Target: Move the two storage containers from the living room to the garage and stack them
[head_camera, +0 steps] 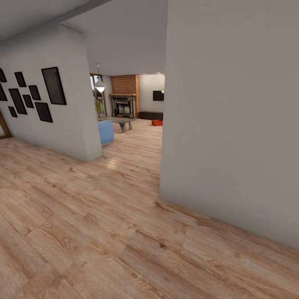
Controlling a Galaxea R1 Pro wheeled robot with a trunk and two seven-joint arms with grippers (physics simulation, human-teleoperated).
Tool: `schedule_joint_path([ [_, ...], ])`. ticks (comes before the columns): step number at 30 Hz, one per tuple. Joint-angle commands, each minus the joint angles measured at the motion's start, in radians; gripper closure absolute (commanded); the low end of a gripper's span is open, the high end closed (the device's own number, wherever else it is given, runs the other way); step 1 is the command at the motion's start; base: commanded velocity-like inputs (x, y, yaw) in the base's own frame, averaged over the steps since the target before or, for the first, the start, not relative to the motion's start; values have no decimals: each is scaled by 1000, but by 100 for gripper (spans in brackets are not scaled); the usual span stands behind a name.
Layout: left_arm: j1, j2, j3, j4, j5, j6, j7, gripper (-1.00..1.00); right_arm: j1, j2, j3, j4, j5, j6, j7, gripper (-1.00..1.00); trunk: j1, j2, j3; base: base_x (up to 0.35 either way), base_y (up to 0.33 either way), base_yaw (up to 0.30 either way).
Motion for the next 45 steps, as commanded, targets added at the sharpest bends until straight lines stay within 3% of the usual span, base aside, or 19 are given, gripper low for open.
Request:
schedule_joint_path([
  [1, 0, 0, 1, -1, 8, -2, 0, -100, -1, 1, 8, 2, -10, -5, -2, -100, 0, 0, -1, 290, 87, 10],
  [20, 0, 0, 1, 0, 8, 0, 0, -100, -1, 1, 9, 2, -9, -6, -2, -100, 0, 0, -1, 309, 95, 11],
  [45, 0, 2, 1, 0, 9, 1, 0, -100, -1, -1, 11, 2, -7, -4, -2, -100, 0, 0, -1, 317, 89, 243],
])
